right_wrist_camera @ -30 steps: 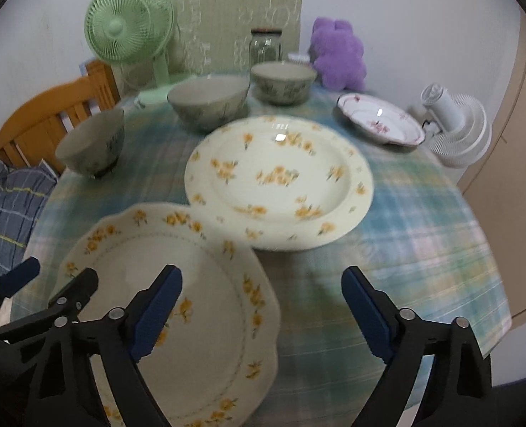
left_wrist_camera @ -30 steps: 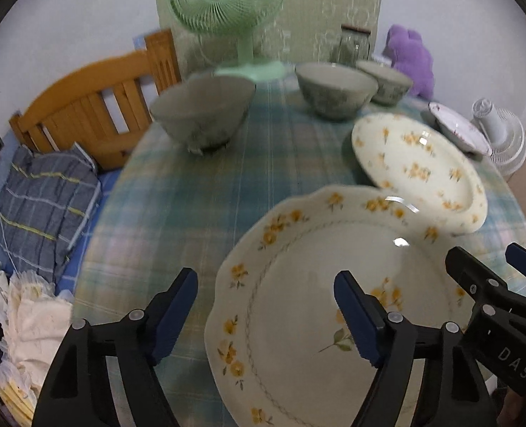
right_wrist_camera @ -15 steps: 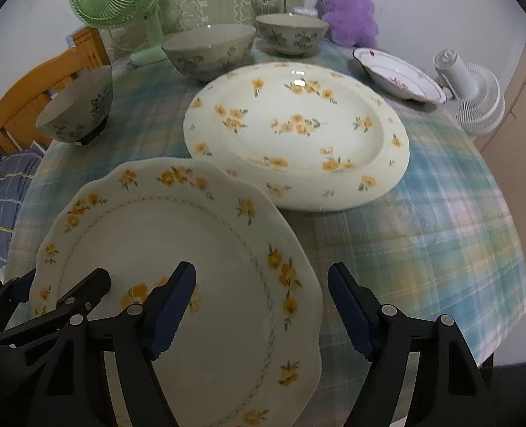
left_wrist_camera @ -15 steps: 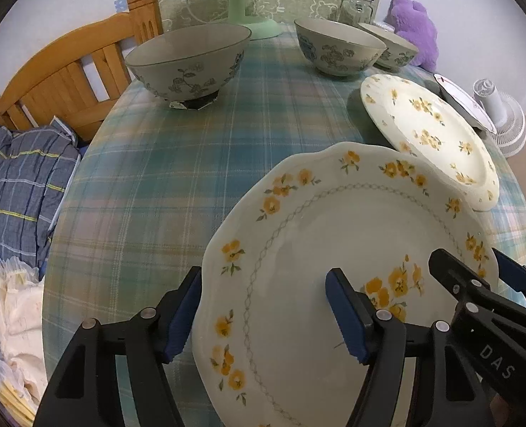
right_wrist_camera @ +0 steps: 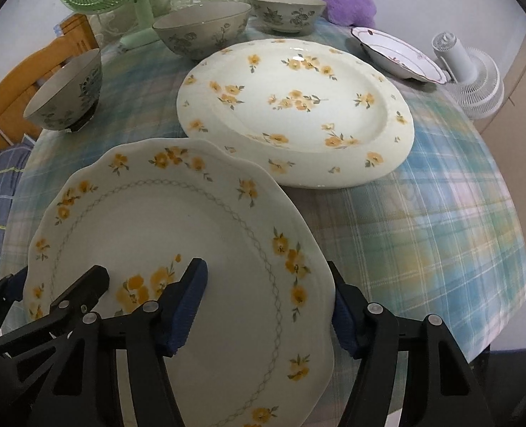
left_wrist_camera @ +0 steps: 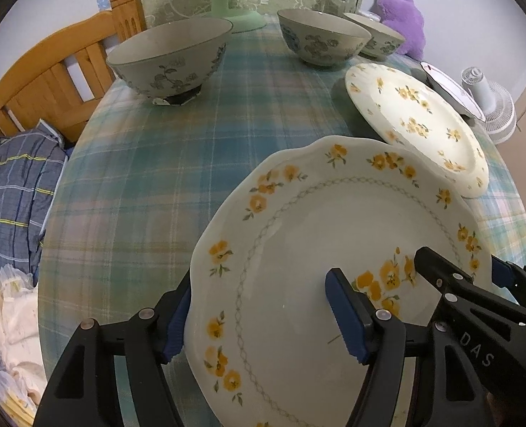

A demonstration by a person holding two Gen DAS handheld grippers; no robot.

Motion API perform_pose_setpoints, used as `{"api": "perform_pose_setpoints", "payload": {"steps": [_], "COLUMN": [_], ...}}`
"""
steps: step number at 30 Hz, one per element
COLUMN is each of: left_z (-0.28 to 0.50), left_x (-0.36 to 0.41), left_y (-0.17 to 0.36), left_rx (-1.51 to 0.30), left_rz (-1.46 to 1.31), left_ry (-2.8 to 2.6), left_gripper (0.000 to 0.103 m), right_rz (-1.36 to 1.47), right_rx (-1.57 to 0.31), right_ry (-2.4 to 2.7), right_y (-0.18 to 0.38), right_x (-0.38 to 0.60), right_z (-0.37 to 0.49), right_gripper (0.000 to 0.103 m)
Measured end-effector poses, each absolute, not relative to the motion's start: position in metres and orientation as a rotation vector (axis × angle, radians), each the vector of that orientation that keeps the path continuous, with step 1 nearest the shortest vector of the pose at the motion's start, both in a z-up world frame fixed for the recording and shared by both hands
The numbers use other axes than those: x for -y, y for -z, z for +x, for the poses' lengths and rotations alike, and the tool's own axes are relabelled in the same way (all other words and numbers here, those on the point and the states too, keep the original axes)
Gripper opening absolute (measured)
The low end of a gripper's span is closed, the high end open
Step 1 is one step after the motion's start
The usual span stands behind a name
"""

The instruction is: Organize plates and bowls

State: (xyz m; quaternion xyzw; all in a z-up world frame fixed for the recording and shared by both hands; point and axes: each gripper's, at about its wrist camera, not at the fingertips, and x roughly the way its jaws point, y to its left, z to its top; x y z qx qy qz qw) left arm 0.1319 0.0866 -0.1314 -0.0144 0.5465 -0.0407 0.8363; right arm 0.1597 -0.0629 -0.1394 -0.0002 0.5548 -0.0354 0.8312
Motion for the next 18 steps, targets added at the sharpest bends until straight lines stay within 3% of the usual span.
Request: {"api": "perform_pose_setpoints", "payload": {"steps": [18], "left_z": [0.139], "left_x": [-0.056], "left_y": [0.092], "left_rx": [-1.114], "left_rz": [-0.01], "left_ry": [0.149], "left_gripper": [0.07], "right_rz": [-0.012], "right_rx": [-1.147], "right_ry": [0.121], "right_y": [0.095], "right_x": [0.085], "right_z": [0.16], "right_gripper": [0.068]}}
